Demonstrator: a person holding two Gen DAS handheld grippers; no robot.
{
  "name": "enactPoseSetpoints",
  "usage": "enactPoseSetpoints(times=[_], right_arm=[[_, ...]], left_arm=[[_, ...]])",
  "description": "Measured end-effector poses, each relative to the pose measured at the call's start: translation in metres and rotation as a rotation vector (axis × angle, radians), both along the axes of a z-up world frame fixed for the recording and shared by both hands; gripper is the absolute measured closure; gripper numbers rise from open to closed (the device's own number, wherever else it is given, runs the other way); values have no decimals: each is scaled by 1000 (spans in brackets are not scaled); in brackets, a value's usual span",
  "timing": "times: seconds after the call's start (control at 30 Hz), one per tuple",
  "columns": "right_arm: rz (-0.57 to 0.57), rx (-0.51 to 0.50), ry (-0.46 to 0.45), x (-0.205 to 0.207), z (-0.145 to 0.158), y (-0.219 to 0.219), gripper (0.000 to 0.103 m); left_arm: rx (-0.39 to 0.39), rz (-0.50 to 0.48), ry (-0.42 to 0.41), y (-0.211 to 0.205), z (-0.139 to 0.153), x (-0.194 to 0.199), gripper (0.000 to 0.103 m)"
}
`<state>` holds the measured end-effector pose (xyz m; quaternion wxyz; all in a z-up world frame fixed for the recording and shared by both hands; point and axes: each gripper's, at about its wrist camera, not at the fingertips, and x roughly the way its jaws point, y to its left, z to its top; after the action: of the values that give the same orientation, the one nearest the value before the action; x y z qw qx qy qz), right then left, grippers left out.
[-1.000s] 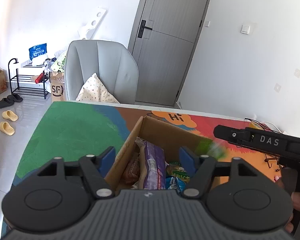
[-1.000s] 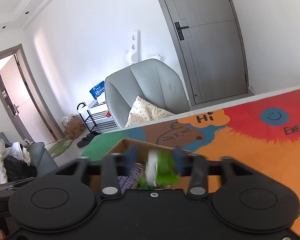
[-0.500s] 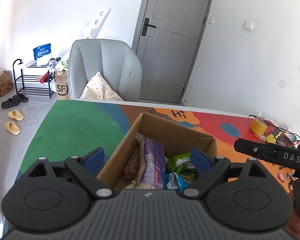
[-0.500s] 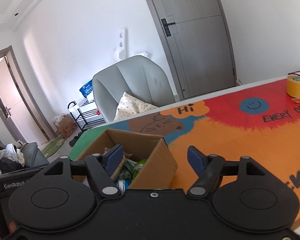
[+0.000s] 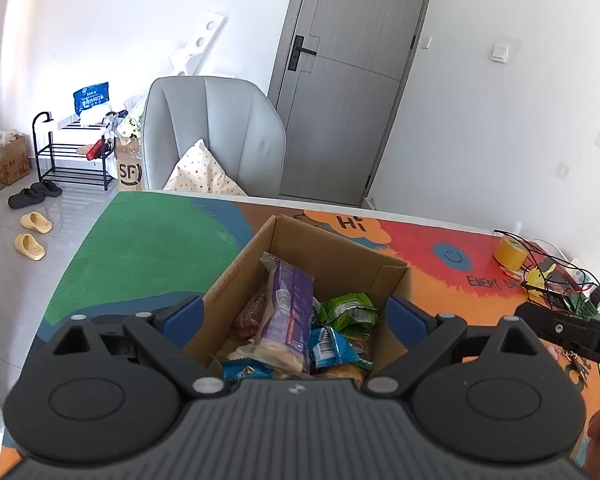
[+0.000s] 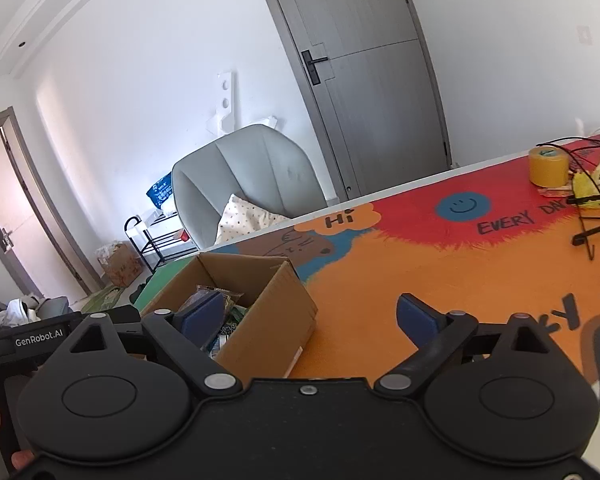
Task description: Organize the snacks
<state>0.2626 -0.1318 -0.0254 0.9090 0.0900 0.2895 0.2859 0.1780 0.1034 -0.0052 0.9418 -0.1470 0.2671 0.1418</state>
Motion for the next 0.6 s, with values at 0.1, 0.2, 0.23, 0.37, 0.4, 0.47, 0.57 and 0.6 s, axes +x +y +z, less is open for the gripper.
enactPoseSetpoints(times=[0.1,0.2,0.23,0.37,0.4,0.47,0.57,0.6], right_arm=[[-10,8,-5,-8,2,-7,3],[-15,16,-5,-14,3,-12,0],[-17,18,-7,-17,3,-13,0],[-33,29,-9,-25,2,-21,0],[-38,28,-5,-26,1,-22,0],[-54,32,-9,-32,-1,-27,0],[-79,40,-15,-39,-6,-34,0],[-86,42,-13,-41,-8,-37,0]], left_arm=[[8,-3,-10,-5,3,-6,6],[18,-10,-19,-9,6,-13,4],[21,-14,-25,-10,7,-15,1],[43,-30,-39,-14,9,-22,0],[43,-35,-38,-14,9,-23,0],[40,-54,-44,-15,8,-28,0],[55,-66,-46,-15,5,-32,0],[57,-69,-44,-15,4,-33,0]])
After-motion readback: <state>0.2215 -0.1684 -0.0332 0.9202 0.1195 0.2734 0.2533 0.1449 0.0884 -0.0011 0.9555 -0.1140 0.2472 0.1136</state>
